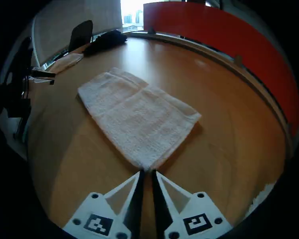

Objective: Fold towel

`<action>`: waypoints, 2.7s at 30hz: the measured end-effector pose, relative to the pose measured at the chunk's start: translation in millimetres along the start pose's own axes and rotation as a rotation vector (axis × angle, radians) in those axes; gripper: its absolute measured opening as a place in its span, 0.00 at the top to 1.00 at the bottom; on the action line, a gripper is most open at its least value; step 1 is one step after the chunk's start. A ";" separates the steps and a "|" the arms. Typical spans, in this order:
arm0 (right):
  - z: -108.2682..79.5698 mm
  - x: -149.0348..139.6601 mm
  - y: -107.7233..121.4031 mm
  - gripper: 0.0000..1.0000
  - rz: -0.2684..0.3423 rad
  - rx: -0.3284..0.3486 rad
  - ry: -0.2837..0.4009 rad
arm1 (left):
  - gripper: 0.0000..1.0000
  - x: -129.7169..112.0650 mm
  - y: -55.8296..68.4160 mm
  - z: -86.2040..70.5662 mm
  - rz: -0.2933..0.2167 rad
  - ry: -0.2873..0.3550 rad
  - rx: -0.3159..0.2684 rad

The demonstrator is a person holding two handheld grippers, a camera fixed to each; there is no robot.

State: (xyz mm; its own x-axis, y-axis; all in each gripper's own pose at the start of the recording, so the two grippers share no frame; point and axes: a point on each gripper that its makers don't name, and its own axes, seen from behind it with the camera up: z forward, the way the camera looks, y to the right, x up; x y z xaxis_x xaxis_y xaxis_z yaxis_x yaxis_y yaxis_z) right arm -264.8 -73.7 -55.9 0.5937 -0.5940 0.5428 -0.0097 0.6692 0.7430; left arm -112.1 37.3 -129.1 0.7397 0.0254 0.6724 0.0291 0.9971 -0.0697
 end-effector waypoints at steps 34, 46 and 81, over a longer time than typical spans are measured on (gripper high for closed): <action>-25.9 19.3 3.2 0.95 -0.002 -0.048 0.074 | 0.04 4.4 0.1 -3.1 -0.004 0.015 -0.003; -48.6 23.6 7.7 0.95 -0.007 -0.064 0.083 | 0.04 6.4 1.6 -3.4 0.001 0.017 -0.005; -5.1 181.0 -89.3 0.95 -0.357 0.189 0.157 | 0.04 5.0 3.5 -17.9 -0.038 0.042 0.017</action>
State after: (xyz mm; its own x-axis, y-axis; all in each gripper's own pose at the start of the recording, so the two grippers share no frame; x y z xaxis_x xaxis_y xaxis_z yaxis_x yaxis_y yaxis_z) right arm -152.3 -238.8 -26.0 0.7015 -0.6886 0.1835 0.0801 0.3321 0.9398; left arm -96.2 39.7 -139.1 0.7656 -0.0149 0.6432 0.0464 0.9984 -0.0322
